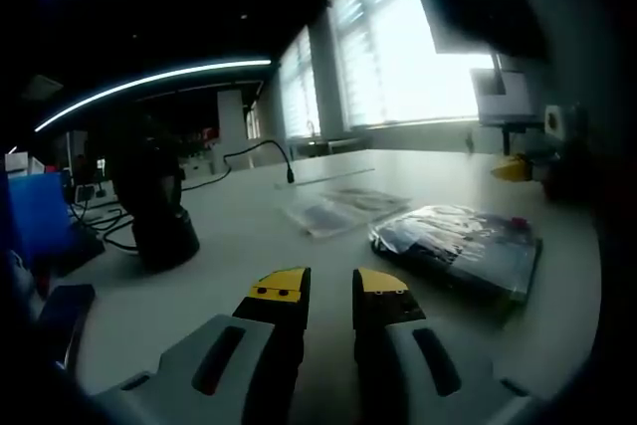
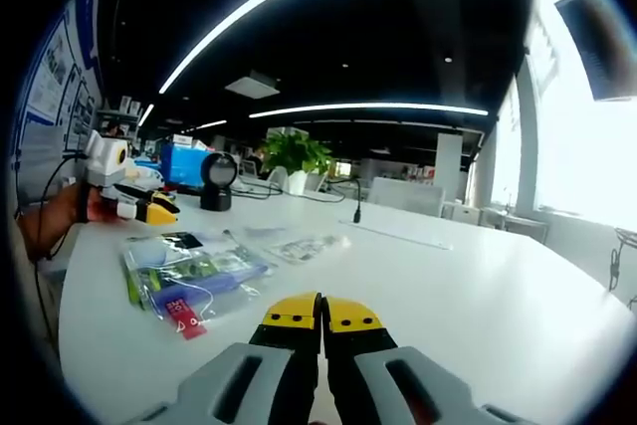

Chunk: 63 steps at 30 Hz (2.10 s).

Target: Clip sheet goods on table flip sheet goods clip sheet goods scan sheet goods put sheet goods back to table

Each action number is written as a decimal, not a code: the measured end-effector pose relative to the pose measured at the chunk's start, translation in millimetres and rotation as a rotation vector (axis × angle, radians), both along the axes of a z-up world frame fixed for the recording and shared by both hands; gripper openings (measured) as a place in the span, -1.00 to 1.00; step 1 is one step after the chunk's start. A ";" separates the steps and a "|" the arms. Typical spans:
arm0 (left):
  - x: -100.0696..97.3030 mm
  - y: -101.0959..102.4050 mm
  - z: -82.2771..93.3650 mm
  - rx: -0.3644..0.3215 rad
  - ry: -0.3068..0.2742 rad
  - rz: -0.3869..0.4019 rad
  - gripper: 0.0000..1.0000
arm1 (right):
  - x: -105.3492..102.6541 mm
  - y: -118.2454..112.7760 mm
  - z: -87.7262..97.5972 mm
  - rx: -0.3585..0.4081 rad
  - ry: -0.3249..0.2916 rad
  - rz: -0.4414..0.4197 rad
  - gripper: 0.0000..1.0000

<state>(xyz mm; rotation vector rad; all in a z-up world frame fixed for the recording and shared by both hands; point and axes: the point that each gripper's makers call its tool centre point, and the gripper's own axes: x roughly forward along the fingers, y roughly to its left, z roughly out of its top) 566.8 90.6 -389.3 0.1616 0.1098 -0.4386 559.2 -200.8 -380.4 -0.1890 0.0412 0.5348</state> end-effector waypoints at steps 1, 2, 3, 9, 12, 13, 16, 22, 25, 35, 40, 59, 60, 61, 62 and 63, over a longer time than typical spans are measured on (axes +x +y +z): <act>-0.2 0.0 -0.2 0.003 0.000 0.000 -0.79 | -0.3 0.4 -0.2 -0.004 -0.001 0.002 -1.00; -0.3 -0.1 -0.3 0.004 0.000 0.000 -0.79 | -0.7 0.8 -0.4 -0.008 -0.003 0.003 -1.00; -0.6 -0.7 -0.4 0.005 0.000 -0.003 -0.79 | -1.4 1.2 -0.6 -0.015 -0.007 0.003 -1.00; -1.4 -2.1 -0.5 0.013 -0.004 -0.007 -0.79 | -1.8 0.4 -0.8 -0.030 -0.014 -0.002 -1.00; -0.8 -2.0 0.0 0.010 -0.006 -0.009 -0.79 | 0.2 -1.3 -0.5 -0.028 -0.013 -0.002 -1.00; -0.8 -2.0 0.1 0.010 -0.006 -0.010 -0.79 | 0.3 -1.4 -0.6 -0.030 -0.013 -0.002 -1.00; -1.5 -3.5 -0.1 0.009 -0.006 -0.015 -0.79 | 0.4 -1.5 -0.7 -0.034 -0.015 -0.002 -1.00; -2.1 -2.7 -0.5 0.015 -0.008 -0.009 -0.79 | 0.8 -1.3 0.7 -0.042 -0.021 0.005 -1.00; -1.7 -2.1 -0.8 0.019 -0.006 -0.007 -0.79 | -1.9 1.9 0.6 -0.057 -0.026 0.010 -1.00; -2.6 -2.3 0.8 0.013 -0.013 -0.006 -0.79 | -8.3 8.2 1.2 -0.072 -0.031 0.005 -1.00; -3.0 -2.1 1.8 0.006 -0.013 -0.010 -0.79 | -11.3 12.0 1.4 -0.080 -0.036 0.010 -1.00; -7.5 -3.8 2.3 -0.011 -0.012 -0.015 -0.79 | -16.2 17.9 1.0 -0.100 -0.044 0.020 -1.00; -8.0 -4.2 2.4 -0.015 -0.010 -0.016 -0.79 | -16.6 18.3 1.0 -0.101 -0.044 0.021 -1.00; -8.1 -4.2 2.5 -0.015 -0.010 -0.017 -0.79 | -17.0 18.5 1.0 -0.103 -0.045 0.021 -1.00; -7.6 -3.2 3.1 -0.015 -0.012 -0.010 -0.79 | -17.5 19.0 1.0 -0.104 -0.045 0.023 -1.00; -7.0 -0.8 3.4 -0.013 -0.014 0.004 -0.79 | -17.6 19.3 1.1 -0.106 -0.047 0.025 -1.00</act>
